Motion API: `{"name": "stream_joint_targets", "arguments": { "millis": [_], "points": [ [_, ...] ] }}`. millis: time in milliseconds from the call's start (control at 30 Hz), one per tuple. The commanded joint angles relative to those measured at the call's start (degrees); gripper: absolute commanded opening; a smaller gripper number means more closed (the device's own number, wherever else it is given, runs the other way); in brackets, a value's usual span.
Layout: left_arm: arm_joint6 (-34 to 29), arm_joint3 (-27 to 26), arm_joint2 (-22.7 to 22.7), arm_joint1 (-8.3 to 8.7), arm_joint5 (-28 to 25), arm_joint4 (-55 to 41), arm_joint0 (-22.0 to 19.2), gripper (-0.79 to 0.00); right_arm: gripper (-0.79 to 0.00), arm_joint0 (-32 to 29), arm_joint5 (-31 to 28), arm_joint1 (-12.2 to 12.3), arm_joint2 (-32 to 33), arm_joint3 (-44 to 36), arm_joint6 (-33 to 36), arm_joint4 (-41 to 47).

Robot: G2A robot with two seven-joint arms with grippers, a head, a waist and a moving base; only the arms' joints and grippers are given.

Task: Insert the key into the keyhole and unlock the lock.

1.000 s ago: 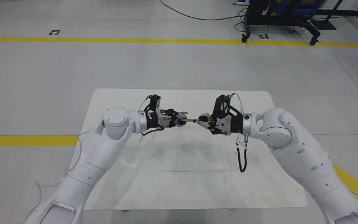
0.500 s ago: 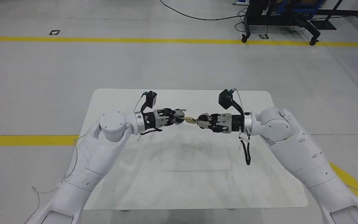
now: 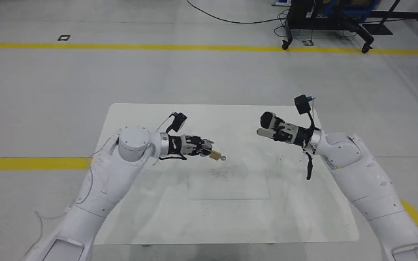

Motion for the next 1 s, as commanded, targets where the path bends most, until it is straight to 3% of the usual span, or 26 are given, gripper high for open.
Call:
{"name": "stream_joint_targets", "arguments": {
  "millis": [0, 267, 500, 533, 567, 600, 633, 667, 967],
  "points": [
    [-1.2, 1.0, 1.9, -0.09, 0.5, 2.9, -0.7, -0.785, 0.000, 0.0, 0.0, 0.0, 0.0, 0.0, 0.0, 0.0],
    [-1.0, 5.6, 8.8, -1.82, -0.1, 7.4, -3.3, -0.785, 0.000, 0.0, 0.0, 0.0, 0.0, 0.0, 0.0, 0.0],
    [4.0, 8.1, 10.9, -2.90, -1.3, 9.7, -4.4, -0.785, 0.000, 0.0, 0.0, 0.0, 0.0, 0.0, 0.0, 0.0],
    [4.2, 8.3, 11.0, -2.98, -1.2, 9.9, -4.4, -0.566, 0.000, 0.0, 0.0, 0.0, 0.0, 0.0, 0.0, 0.0],
    [4.1, 8.6, 11.1, -3.06, -1.0, 9.7, -4.4, -0.474, 0.000, 0.0, 0.0, 0.0, 0.0, 0.0, 0.0, 0.0],
    [4.1, 8.8, 11.0, -3.13, -0.9, 9.3, -4.5, -0.320, 0.000, 0.0, 0.0, 0.0, 0.0, 0.0, 0.0, 0.0],
    [4.2, 9.1, 11.0, -3.18, -0.8, 9.1, -4.5, -0.095, 0.000, 0.0, 0.0, 0.0, 0.0, 0.0, 0.0, 0.0],
    [4.3, 9.3, 10.8, -3.22, -0.6, 8.6, -4.4, 0.000, 0.000, 0.0, 0.0, 0.0, 0.0, 0.0, 0.0, 0.0],
    [6.4, 7.9, 8.6, -2.54, -1.4, 9.9, -3.0, 0.000, 0.000, 0.0, 0.0, 0.0, 0.0, 0.0, 0.0, 0.0]
  ]
}}
